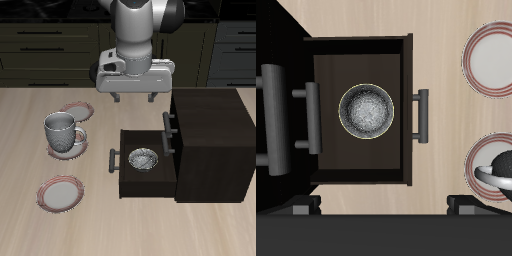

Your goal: Open the top drawer

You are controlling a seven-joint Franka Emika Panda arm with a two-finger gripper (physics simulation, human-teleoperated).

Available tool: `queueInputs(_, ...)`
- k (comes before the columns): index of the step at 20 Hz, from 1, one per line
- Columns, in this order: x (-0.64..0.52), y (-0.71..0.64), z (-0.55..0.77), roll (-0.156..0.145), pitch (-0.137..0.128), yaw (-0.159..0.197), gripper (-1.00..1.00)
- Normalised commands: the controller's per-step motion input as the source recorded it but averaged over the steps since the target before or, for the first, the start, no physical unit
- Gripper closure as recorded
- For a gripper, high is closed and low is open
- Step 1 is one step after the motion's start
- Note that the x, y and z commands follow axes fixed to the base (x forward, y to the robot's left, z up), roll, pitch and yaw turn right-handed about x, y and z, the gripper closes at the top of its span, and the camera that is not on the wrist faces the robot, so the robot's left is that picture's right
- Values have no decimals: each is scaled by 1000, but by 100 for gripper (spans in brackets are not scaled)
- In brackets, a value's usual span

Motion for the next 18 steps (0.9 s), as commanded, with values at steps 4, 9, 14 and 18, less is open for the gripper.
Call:
queueInputs(4, 147, -195, 14, 65, -24, -75, -100)
queueInputs(9, 11, -49, 17, 68, -38, -69, -100)
queueInputs(14, -127, 174, -21, 191, -45, -59, -100)
queueInputs(18, -66, 213, -69, 111, -27, 18, -100)
